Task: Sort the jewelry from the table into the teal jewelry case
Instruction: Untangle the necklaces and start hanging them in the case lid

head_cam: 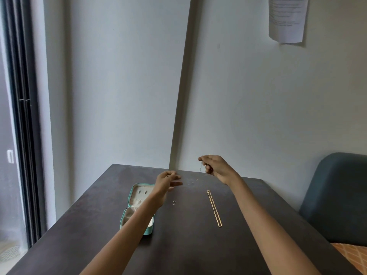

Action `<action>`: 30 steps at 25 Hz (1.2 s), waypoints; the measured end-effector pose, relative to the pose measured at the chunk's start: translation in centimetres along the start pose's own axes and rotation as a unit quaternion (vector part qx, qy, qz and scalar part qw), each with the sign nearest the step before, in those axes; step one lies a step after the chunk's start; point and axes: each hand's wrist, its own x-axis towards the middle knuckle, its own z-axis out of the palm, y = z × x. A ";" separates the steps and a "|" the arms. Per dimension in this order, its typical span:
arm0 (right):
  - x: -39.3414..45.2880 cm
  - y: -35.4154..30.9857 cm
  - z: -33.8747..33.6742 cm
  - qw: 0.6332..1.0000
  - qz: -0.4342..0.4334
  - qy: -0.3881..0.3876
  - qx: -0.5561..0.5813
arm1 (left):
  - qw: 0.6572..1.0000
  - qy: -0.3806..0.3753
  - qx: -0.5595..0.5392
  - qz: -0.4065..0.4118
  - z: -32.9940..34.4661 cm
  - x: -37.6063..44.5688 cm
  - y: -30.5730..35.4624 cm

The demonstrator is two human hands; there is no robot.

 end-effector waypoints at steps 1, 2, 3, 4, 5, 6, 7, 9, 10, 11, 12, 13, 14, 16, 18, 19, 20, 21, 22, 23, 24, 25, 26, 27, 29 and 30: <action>0.1 -0.5 0.4 1.000 -0.004 -0.009 -0.019 | 1.000 -0.031 0.002 -0.003 0.3 -0.1 0.0; 0.1 -0.9 0.9 0.999 -0.007 -0.018 -0.028 | 0.998 -0.057 0.004 0.001 0.7 -0.2 0.1; 0.1 -1.2 1.2 0.999 -0.009 -0.028 -0.034 | 0.997 -0.073 0.006 0.008 1.2 -0.2 0.5; 0.0 -1.5 1.5 0.998 -0.009 -0.037 -0.040 | 0.996 -0.085 0.004 0.014 1.7 -0.2 1.0; -0.1 -1.6 1.7 0.998 -0.008 -0.045 -0.048 | 0.995 -0.097 -0.003 0.019 2.2 -0.2 1.6; -0.2 -1.6 1.8 0.997 -0.008 -0.051 -0.053 | 0.994 -0.110 -0.011 0.026 2.8 -0.2 2.2; -0.4 -1.5 1.8 0.997 -0.008 -0.054 -0.054 | 0.992 -0.124 -0.009 0.035 3.3 -0.2 2.8; -0.7 -1.3 1.6 0.998 -0.006 -0.047 -0.047 | 0.988 -0.137 0.035 0.062 3.9 0.1 3.5; -0.7 -1.1 1.5 0.998 -0.003 -0.037 -0.041 | 0.987 -0.132 0.061 0.073 4.0 0.1 3.7; -0.8 -1.0 1.3 0.999 -0.002 -0.027 -0.033 | 0.986 -0.124 0.082 0.079 4.1 0.1 3.8; -1.0 -0.9 1.1 0.999 -0.002 -0.018 -0.028 | 0.985 -0.118 0.098 0.082 4.2 0.1 3.8; -1.2 -0.8 0.9 1.000 -0.003 -0.014 -0.024 | 0.983 -0.117 0.112 0.082 4.4 0.0 3.7; -1.3 -0.8 0.8 1.000 -0.007 -0.013 -0.022 | 0.981 -0.122 0.129 0.081 4.6 -0.1 3.6; -1.6 -0.8 0.7 1.000 -0.013 -0.019 -0.020 | 0.974 -0.129 0.165 0.089 5.1 -0.3 3.3; -1.8 -0.8 0.7 0.999 -0.017 -0.023 -0.015 | 0.975 -0.108 0.163 0.107 5.3 -0.4 3.1; -1.9 -0.7 0.7 1.000 -0.019 -0.022 -0.006 | 0.978 -0.096 0.149 0.111 5.3 -0.5 3.1; -2.0 -0.6 0.7 0.999 -0.023 -0.021 0.006 | 0.981 -0.089 0.132 0.111 5.3 -0.6 3.1; -2.1 -0.4 0.6 0.999 -0.030 -0.022 0.014 | 0.983 -0.086 0.119 0.108 5.2 -0.8 3.0; -2.2 -0.1 0.6 0.999 -0.039 -0.023 0.016 | 0.984 -0.084 0.114 0.108 5.2 -1.1 2.8; -2.2 0.2 0.6 0.998 -0.052 -0.021 0.010 | 0.983 -0.076 0.120 0.113 5.1 -1.3 2.4; -2.4 0.6 0.5 0.998 -0.065 -0.012 -0.003 | 0.982 -0.063 0.131 0.120 5.1 -1.4 2.1; -2.5 1.1 0.5 0.997 -0.076 0.007 -0.023 | 0.981 -0.046 0.138 0.127 5.0 -1.4 1.8; -2.6 1.6 0.4 0.995 -0.083 0.030 -0.051 | 0.981 -0.028 0.138 0.132 5.0 -1.5 1.6; -2.9 2.1 0.2 0.991 -0.088 0.054 -0.087 | 0.981 -0.016 0.136 0.134 5.0 -1.5 1.5; -3.3 3.2 0.0 0.979 -0.101 0.091 -0.150 | 0.979 -0.013 0.148 0.140 5.1 -1.7 1.5; -3.6 3.8 0.0 0.972 -0.115 0.108 -0.172 | 0.977 -0.016 0.156 0.144 5.3 -1.9 1.5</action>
